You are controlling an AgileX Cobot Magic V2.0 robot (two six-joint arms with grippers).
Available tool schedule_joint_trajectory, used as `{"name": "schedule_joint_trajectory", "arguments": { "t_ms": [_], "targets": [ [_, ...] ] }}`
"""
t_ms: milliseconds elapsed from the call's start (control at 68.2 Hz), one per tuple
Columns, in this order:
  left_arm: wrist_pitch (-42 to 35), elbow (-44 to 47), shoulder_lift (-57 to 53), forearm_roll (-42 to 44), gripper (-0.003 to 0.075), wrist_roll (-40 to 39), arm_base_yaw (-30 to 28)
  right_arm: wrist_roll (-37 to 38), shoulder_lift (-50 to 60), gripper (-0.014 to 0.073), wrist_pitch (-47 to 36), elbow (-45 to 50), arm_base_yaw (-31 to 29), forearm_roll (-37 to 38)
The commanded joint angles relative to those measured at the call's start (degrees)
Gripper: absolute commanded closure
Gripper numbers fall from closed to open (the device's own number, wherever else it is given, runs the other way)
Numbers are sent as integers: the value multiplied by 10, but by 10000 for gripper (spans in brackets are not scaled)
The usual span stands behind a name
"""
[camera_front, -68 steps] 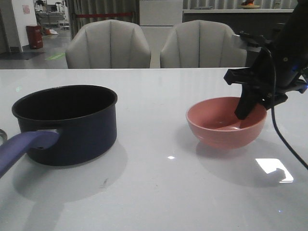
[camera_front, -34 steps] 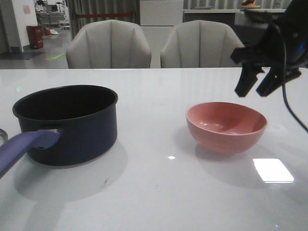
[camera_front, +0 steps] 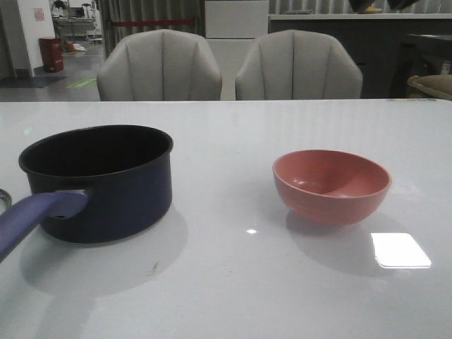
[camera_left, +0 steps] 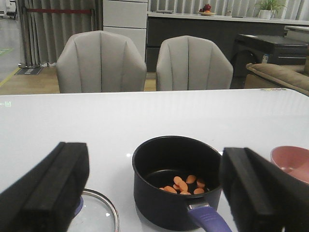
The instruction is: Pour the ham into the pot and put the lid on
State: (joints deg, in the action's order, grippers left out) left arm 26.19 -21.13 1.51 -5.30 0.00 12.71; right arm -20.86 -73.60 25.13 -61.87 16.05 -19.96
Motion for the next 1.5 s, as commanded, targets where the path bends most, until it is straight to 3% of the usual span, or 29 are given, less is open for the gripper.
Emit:
{"name": "schedule_joint_trajectory", "arguments": {
  "t_ms": [0,205,719,821,968,1217,1378,1481],
  "targets": [
    [-48,-15,7,-4,135,-5,4,-6,75,154,-111,49,25,-5],
    [-48,-15,7,-4,135,-5,4,-5,204,154,-214,187,52,-6],
    [-48,-13,7,-4,135,-5,4,-4,547,154,-307,492,54,-45],
    [-48,-13,7,-4,135,-5,4,-4,556,202,-328,509,54,-45],
    [-44,-13,7,-4,135,-5,4,-4,556,474,-329,512,54,-45],
    [-35,-30,28,10,127,-5,4,-4,556,447,-329,512,54,-45],
    [-3,-85,116,27,27,-5,4,-4,556,447,-329,512,54,-45],
    [16,-113,176,44,24,-10,-4,-4,556,447,-329,512,54,-45]
  ]
}}
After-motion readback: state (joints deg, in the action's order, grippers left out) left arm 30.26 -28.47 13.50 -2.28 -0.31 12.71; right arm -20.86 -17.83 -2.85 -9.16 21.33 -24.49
